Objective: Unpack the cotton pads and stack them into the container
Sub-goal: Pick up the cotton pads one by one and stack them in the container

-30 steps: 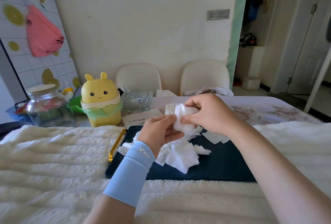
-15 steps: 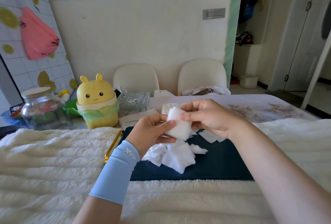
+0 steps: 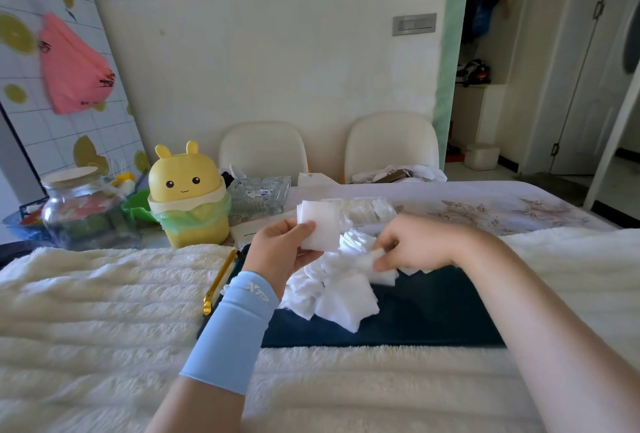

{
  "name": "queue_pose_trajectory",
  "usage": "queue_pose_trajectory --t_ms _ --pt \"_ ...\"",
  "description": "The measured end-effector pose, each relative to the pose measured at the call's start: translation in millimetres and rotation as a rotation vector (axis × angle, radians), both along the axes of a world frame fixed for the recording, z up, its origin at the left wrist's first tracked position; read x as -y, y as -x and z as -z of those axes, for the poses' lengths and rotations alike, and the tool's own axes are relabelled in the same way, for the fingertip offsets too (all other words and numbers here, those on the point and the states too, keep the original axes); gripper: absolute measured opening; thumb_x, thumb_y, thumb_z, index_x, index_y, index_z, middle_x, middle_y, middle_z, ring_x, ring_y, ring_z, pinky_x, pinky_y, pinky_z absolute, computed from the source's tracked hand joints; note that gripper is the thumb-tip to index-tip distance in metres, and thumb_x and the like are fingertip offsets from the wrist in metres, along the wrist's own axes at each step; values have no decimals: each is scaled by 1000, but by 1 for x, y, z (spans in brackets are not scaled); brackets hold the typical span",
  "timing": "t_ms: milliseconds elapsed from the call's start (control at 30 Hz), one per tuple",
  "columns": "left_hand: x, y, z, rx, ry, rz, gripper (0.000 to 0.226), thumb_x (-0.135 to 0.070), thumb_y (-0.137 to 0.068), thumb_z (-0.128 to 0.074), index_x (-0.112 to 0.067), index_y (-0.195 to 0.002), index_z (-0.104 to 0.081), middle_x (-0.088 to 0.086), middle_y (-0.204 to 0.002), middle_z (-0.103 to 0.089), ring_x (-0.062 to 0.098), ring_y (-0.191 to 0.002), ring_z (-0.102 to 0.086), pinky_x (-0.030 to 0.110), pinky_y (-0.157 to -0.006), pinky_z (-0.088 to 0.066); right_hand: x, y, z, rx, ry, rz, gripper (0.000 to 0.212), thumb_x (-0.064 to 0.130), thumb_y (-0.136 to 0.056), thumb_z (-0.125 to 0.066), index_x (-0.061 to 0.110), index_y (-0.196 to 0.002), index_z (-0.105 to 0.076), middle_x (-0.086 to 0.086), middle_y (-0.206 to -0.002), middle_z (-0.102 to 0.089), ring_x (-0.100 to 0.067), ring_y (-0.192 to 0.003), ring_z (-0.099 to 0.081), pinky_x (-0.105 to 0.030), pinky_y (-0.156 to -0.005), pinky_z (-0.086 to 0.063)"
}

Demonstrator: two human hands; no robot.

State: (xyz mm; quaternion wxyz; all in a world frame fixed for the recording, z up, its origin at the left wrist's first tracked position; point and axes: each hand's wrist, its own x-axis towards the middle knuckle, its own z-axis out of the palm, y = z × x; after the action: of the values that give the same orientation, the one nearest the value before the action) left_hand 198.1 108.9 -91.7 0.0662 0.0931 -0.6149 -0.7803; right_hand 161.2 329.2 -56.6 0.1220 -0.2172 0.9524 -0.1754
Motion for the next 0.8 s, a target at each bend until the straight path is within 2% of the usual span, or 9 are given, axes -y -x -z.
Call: queue_pose_trajectory --t_ms 67,133,233,367,533,667,800 --pt "-2 0 0 -14 51 -30 8 -11 -94 -65 -6 -96 -71 16 -103 -73 28 -93 -73 33 -81 -60 -6 0 -5 -6 262 52 14 28 -94 -69 20 -83 -72 4 -77 -72 -11 -63 -65 -21 -61 -47" --pt "-4 0 -1 -27 98 -56 7 -12 -94 -65 -10 -96 -72 14 -100 -74 26 -91 -73 30 -76 -60 -8 1 -6 94 588 72 9 18 -97 -67 13 -94 -74 -8 -92 -76 -11 -68 -69 -19 -60 -51" --pt "-7 -1 -1 -39 123 -59 7 -12 -93 -66 -14 -93 -73 11 -95 -75 25 -89 -73 27 -72 -60 -4 3 -4 278 882 48 14 10 -98 -62 2 -106 -71 -14 -91 -71 -17 -69 -65 -24 -59 -52" --pt "-11 -2 -2 -4 18 5 8 -12 -91 -68 -8 -94 -74 18 -101 -74 30 -92 -73 36 -82 -60 6 4 2 338 936 55 16 8 -99 -60 2 -110 -69 -7 -84 -70 -14 -65 -62 -25 -57 -49" --pt "-13 -2 -1 25 -86 26 15 -13 -90 -70 -3 -102 -72 18 -102 -75 30 -93 -74 41 -89 -58 8 2 -2 222 958 68 7 9 -93 -68 9 -99 -73 -2 -76 -71 -11 -58 -60 -25 -52 -46" --pt "-15 -4 -2 21 -144 56 16 -12 -91 -68 -2 -103 -73 19 -103 -74 26 -87 -73 35 -79 -60 16 -3 -9 195 1037 83 22 12 -87 -75 6 -108 -72 -4 -81 -72 -10 -58 -61 -24 -49 -43" --pt "-21 -8 -6 -8 -245 166 23 -13 -99 -56 2 -112 -68 16 -96 -75 20 -83 -74 30 -74 -61 30 -9 -8 97 974 148 25 15 -83 -81 8 -106 -73 -4 -83 -75 -13 -65 -67 -25 -48 -44"
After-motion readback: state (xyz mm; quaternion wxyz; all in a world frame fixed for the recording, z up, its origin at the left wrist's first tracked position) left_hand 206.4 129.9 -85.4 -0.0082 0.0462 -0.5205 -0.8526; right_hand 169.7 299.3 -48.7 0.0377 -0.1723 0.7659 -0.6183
